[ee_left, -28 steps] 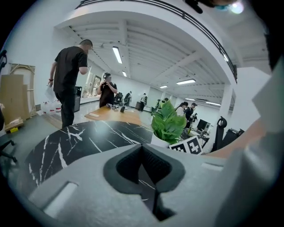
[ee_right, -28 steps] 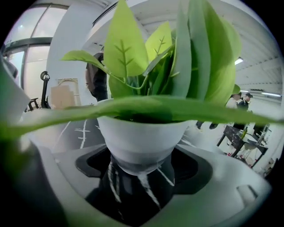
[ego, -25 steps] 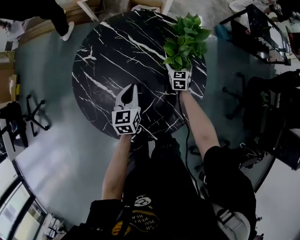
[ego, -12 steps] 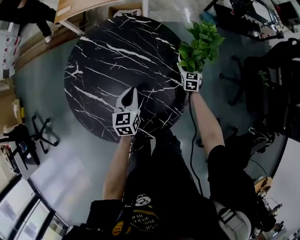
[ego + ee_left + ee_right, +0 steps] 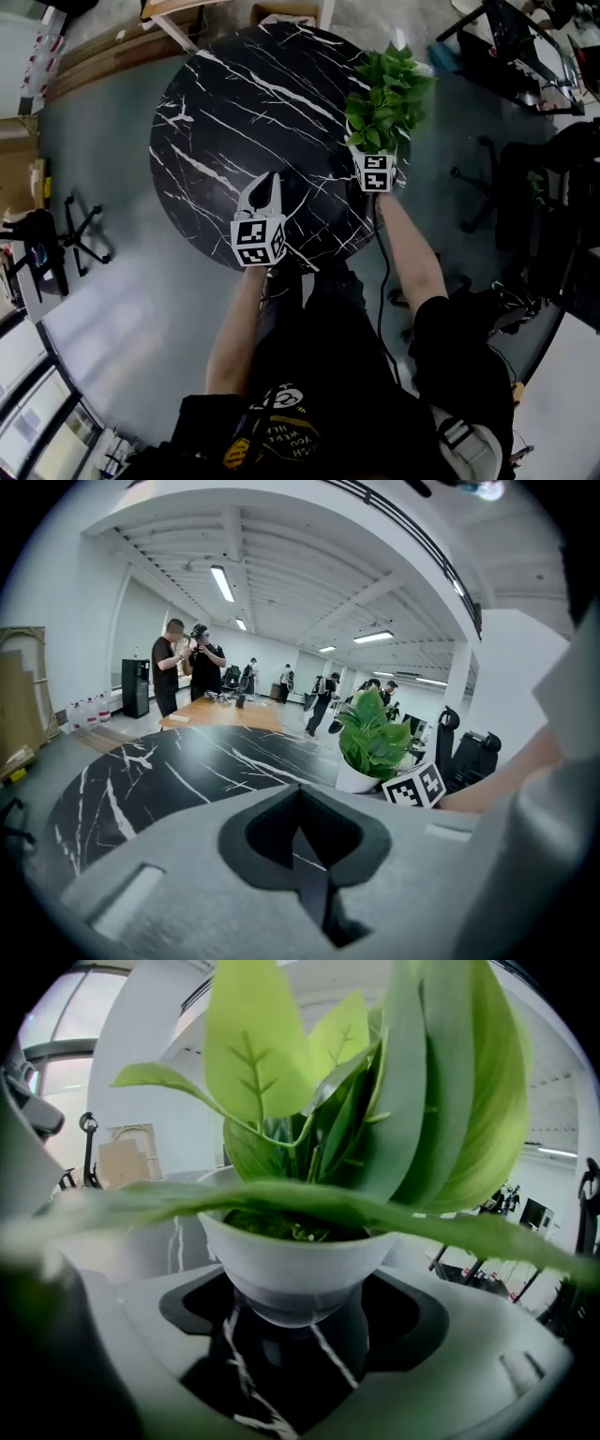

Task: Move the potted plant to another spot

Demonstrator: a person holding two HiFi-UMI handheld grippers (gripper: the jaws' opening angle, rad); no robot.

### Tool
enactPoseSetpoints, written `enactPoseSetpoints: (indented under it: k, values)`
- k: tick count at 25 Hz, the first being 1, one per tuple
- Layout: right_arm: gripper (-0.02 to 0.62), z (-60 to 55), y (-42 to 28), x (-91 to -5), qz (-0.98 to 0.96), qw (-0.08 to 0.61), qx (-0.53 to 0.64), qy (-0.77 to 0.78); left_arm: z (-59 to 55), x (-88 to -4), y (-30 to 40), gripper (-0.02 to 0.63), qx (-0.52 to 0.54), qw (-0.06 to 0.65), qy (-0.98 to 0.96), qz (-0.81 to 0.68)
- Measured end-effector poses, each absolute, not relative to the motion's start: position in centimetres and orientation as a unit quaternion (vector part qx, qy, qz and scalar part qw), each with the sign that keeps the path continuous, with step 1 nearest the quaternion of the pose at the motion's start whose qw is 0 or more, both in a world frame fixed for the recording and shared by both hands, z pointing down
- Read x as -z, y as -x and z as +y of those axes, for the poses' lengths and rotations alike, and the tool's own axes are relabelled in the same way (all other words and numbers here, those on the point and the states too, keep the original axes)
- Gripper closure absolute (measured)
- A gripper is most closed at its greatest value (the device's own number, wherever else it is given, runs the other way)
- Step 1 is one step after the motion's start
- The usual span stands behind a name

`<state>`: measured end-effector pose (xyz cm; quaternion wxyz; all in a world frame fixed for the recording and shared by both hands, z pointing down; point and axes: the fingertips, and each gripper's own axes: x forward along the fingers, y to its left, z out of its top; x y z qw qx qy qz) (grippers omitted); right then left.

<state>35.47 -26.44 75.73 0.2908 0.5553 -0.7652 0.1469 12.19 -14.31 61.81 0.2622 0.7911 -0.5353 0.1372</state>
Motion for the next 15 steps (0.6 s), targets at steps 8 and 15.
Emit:
enactPoseSetpoints:
  k: [8,15]
  values:
    - [0.164,-23.7,-17.3,-75.8,-0.843,0.312,-0.109,-0.424,-10.2,-63.1,-1.2,0.603,-0.117,0.282,-0.717,-0.626]
    - [0.163,-16.6,-0.7,-76.1,-0.901,0.327,-0.063,-0.279,-4.4,-65.4,7.8,0.603,-0.088,0.307,-0.634,-0.704]
